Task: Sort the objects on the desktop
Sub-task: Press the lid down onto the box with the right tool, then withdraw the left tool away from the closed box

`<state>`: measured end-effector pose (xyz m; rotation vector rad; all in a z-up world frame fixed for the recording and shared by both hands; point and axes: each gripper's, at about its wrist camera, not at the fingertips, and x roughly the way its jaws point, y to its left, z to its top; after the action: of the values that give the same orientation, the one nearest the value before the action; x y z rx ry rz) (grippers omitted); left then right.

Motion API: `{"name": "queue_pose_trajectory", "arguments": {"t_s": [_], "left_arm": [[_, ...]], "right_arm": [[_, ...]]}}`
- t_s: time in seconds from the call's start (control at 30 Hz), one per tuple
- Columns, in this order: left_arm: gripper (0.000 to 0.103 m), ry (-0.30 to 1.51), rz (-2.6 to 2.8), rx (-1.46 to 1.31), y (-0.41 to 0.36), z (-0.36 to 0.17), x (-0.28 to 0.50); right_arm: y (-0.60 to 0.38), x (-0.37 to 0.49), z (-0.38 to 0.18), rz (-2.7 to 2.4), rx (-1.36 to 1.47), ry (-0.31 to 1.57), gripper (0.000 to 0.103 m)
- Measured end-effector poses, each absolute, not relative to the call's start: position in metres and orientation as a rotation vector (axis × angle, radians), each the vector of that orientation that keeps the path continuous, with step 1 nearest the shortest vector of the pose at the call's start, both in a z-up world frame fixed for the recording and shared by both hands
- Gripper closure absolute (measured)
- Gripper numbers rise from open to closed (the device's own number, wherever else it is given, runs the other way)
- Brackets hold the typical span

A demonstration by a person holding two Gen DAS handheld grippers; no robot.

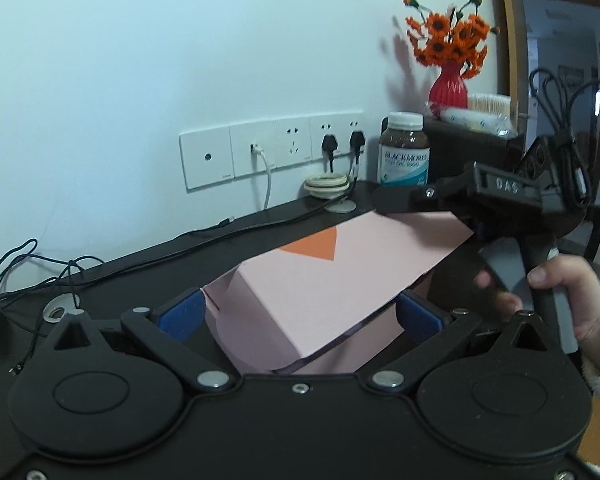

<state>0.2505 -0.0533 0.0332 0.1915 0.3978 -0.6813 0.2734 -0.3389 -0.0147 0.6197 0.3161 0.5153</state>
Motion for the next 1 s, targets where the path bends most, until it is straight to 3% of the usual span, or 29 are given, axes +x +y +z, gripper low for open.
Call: {"name": "queue_pose_trajectory", "arguments": {"t_s": [0.43, 0.73, 1.0], "left_arm": [[0.000, 0.356, -0.663, 0.068, -0.036, 0.042, 0.255], [0.000, 0.333, -0.320, -0.212, -0.017, 0.022, 0.283], [0.000, 0.341, -0.272, -0.184, -0.019, 0.014, 0.288]], "right_arm": [[-0.340, 0.275, -0.018, 0.518, 0.635, 0.330, 0.001], [-0.341, 0.276, -0.019, 0.516, 0.636, 0.336, 0.001], [-0.340, 0.276, -0.019, 0.510, 0.625, 0.348, 0.001]]}}
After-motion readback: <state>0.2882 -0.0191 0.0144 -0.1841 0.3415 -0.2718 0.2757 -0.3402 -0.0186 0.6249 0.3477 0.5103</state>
